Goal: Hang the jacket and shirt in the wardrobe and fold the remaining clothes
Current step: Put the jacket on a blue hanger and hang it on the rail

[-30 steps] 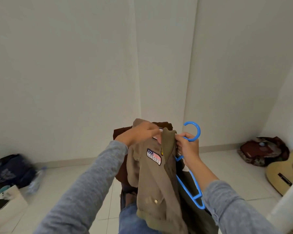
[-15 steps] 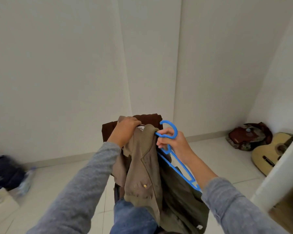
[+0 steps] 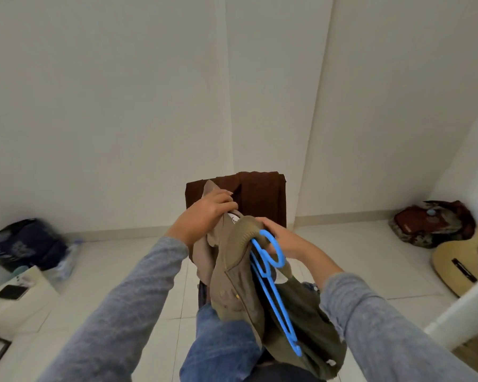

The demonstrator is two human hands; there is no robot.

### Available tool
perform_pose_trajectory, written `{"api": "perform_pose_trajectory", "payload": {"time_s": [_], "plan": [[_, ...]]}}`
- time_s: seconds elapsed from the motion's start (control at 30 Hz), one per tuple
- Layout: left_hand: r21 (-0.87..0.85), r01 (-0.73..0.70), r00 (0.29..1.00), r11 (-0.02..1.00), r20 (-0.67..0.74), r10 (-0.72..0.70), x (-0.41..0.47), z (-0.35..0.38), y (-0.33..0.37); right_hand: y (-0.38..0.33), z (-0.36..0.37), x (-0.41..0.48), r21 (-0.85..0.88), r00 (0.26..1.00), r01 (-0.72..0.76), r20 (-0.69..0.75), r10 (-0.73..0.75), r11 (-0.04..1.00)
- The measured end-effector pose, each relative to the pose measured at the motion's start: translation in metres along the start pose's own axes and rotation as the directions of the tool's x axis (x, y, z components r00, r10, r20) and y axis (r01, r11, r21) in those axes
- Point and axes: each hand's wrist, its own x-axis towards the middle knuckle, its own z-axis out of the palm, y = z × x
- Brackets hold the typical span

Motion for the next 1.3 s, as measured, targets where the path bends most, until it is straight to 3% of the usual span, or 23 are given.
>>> {"api": "perform_pose_trajectory", "payload": {"time_s": [0.1, 0.27, 0.33, 0.4, 0.47, 0.6, 0.7, 0.77, 0.87, 0.97, 1.07, 1.2, 1.3], "plan": [[0.028, 0.088, 0.996, 0.996, -0.025, -0.087, -0.018, -0.003, -0.011, -0.009, 0.008, 0.007, -0.161, 0.999, -0.039, -0.037, 0.033, 0.986], [0.079, 0.264, 0.963, 0.961, -0.069, -0.259, -0.038, -0.009, -0.021, 0.023, 0.024, -0.002, -0.216, 0.974, -0.227, -0.031, 0.225, 0.95], [0.173, 0.296, 0.955, 0.939, -0.049, -0.292, -0.045, -0.012, -0.024, 0.028, 0.02, -0.008, -0.148, 0.955, -0.259, -0.189, 0.229, 0.955], [0.282, 0.33, 0.943, 0.901, -0.062, -0.326, -0.046, -0.013, -0.026, 0.02, 0.003, -0.005, -0.029, 0.884, -0.21, -0.433, 0.177, 0.977], [0.286, 0.407, 0.913, 0.868, -0.088, -0.399, -0.041, -0.016, -0.021, -0.001, -0.019, -0.002, 0.031, 0.807, -0.124, -0.578, 0.12, 0.992], [0.157, 0.542, 0.837, 0.825, -0.187, -0.514, -0.014, -0.031, -0.012, -0.04, -0.037, -0.004, 0.102, 0.828, 0.046, -0.561, 0.02, 0.994], [0.132, 0.589, 0.804, 0.797, -0.193, -0.563, 0.006, -0.05, -0.012, -0.048, -0.026, -0.009, -0.139, 0.791, 0.018, -0.604, -0.099, 0.99], [0.168, 0.579, 0.813, 0.798, -0.183, -0.552, 0.012, -0.058, -0.01, -0.053, -0.018, -0.013, -0.267, 0.67, -0.042, -0.722, -0.172, 0.963], [0.207, 0.513, 0.857, 0.833, -0.083, -0.508, 0.008, -0.072, -0.014, -0.06, -0.018, -0.012, -0.232, 0.525, -0.099, -0.838, -0.147, 0.968], [-0.017, 0.503, 0.848, 0.864, 0.203, -0.489, 0.004, -0.094, -0.024, -0.071, -0.022, -0.009, -0.268, 0.518, -0.097, -0.836, -0.181, 0.959], [-0.218, 0.576, 0.77, 0.788, 0.469, -0.433, 0.008, -0.11, -0.014, -0.086, -0.018, -0.006, -0.358, 0.547, -0.057, -0.792, -0.271, 0.932], [-0.196, 0.579, 0.743, 0.792, 0.528, -0.412, 0.01, -0.104, -0.007, -0.106, -0.013, -0.004, -0.425, 0.544, -0.003, -0.76, -0.355, 0.905], [-0.083, 0.534, 0.784, 0.841, 0.42, -0.456, 0.006, -0.096, -0.009, -0.111, -0.028, -0.001, -0.318, 0.589, 0.076, -0.751, -0.3, 0.945]]}}
